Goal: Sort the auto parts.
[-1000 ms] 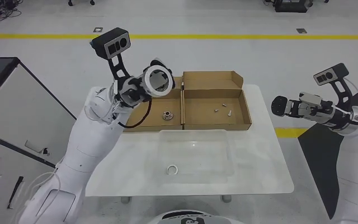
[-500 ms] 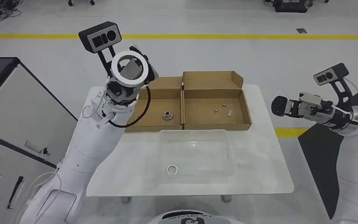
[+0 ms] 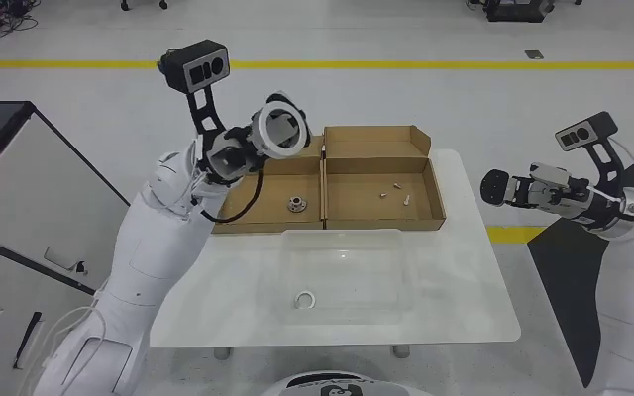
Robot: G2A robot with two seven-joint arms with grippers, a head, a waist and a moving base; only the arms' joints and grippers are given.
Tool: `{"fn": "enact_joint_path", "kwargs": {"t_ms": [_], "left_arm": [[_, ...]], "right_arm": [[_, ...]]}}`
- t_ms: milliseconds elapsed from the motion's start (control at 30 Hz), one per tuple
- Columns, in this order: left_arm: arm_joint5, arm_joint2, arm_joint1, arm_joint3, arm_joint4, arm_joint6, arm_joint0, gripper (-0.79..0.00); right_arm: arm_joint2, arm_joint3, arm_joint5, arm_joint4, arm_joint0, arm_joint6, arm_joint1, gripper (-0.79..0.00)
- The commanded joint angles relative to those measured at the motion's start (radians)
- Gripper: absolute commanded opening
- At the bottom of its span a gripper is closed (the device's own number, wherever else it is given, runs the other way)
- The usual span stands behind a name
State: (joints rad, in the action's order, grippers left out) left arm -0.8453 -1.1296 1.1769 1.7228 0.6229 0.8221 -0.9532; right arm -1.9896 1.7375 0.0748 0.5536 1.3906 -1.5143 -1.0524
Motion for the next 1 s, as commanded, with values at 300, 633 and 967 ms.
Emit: {"fn": "enact_joint_path", "kwargs": {"t_ms": [300, 633, 967], "left_arm": [[0.24, -0.071, -0.013, -0.019, -0.539, -0.108, -0.027, -0.785], [0.402, -0.066, -0.032, -0.073, -0.976, -0.006, -0.009, -0.785], [0.444, 0.008, -0.044, -0.158, -1.236, 0.199, 0.07, -0.785]], "right_arm": [[0.0, 0.0, 0.0, 0.0, 0.0, 0.0, 0.0, 0.0], [0.0, 0.0, 0.0, 0.0, 0.0, 0.0, 0.0, 0.0], [0.0, 0.0, 0.0, 0.0, 0.0, 0.0, 0.0, 0.0]]}}
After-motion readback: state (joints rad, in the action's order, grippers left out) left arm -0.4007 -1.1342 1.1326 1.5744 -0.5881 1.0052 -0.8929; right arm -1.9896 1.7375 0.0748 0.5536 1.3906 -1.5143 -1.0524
